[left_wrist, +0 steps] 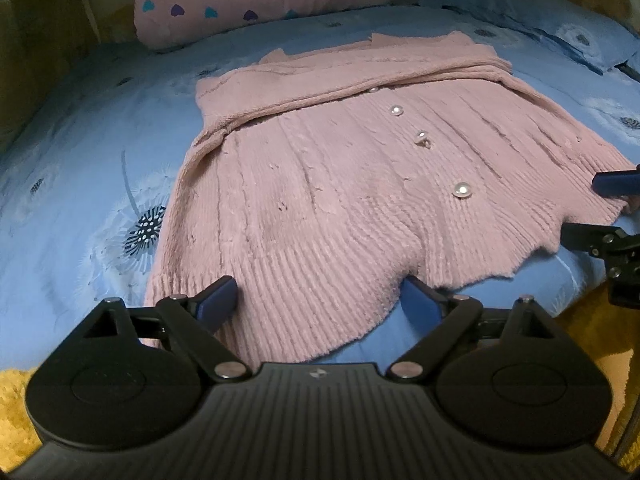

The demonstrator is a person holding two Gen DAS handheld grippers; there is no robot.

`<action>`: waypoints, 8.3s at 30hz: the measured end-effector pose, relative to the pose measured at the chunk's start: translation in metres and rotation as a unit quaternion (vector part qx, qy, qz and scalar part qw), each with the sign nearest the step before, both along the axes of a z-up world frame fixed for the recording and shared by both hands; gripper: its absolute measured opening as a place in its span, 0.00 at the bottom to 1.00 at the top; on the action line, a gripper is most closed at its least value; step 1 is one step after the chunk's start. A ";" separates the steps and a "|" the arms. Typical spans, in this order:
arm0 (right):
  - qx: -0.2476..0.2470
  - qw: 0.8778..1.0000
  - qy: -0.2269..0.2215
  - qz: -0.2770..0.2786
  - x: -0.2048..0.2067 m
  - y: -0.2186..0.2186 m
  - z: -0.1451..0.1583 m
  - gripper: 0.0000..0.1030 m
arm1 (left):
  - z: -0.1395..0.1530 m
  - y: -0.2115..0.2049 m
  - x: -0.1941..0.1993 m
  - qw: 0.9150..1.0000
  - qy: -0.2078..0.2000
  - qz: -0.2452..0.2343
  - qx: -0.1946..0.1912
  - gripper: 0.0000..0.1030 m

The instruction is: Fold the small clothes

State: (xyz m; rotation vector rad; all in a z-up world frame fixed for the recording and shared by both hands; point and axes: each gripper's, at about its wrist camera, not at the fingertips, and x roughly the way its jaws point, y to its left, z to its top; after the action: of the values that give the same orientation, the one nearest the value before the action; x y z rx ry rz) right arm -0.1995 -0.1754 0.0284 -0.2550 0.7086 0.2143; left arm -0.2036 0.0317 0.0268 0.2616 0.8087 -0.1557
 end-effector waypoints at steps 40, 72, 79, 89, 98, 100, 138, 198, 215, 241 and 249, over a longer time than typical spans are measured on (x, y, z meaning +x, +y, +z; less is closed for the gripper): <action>-0.010 0.993 -0.109 -0.051 0.015 0.009 0.005 0.13 | 0.013 0.009 0.014 0.995 -0.086 0.027 -0.047 0.14; -0.063 0.965 -0.251 -0.038 0.141 0.008 0.086 0.11 | 0.114 -0.025 0.167 0.971 -0.240 0.012 -0.016 0.13; -0.075 0.962 -0.260 -0.036 0.187 0.012 0.091 0.11 | 0.109 -0.029 0.226 0.971 -0.238 0.027 -0.008 0.13; -0.097 0.973 -0.207 -0.019 0.273 0.020 0.048 0.11 | 0.048 -0.029 0.324 0.985 -0.165 0.046 0.013 0.13; -0.090 0.988 -0.123 -0.010 0.331 0.021 -0.010 0.12 | 0.005 -0.021 0.370 0.993 -0.103 0.048 0.018 0.14; -0.085 0.990 -0.113 -0.012 0.337 0.020 -0.018 0.14 | 0.003 -0.021 0.371 0.993 -0.104 0.045 0.021 0.14; 0.000 0.997 -0.026 0.076 0.275 -0.005 0.007 0.52 | 0.010 -0.022 0.285 0.993 -0.091 -0.068 0.012 0.65; 0.149 0.977 -0.091 -0.126 0.351 -0.135 -0.004 0.12 | 0.009 0.069 0.397 0.974 -0.110 0.160 -0.113 0.12; 0.139 0.975 -0.055 -0.167 0.365 -0.144 -0.014 0.43 | 0.016 0.073 0.385 0.980 -0.068 0.156 -0.106 0.15; 0.234 0.946 -0.014 -0.224 0.242 -0.141 0.038 0.61 | 0.049 0.064 0.274 0.990 -0.005 0.122 -0.066 0.75; 0.254 0.938 0.001 -0.236 0.243 -0.148 0.007 0.61 | 0.030 0.076 0.279 0.989 0.004 0.129 -0.075 0.77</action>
State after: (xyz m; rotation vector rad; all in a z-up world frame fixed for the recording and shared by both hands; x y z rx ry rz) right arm 0.0436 -0.3233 0.0356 0.4099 0.6720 -0.0666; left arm 0.0750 0.1076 0.0565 0.0130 0.8274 0.0258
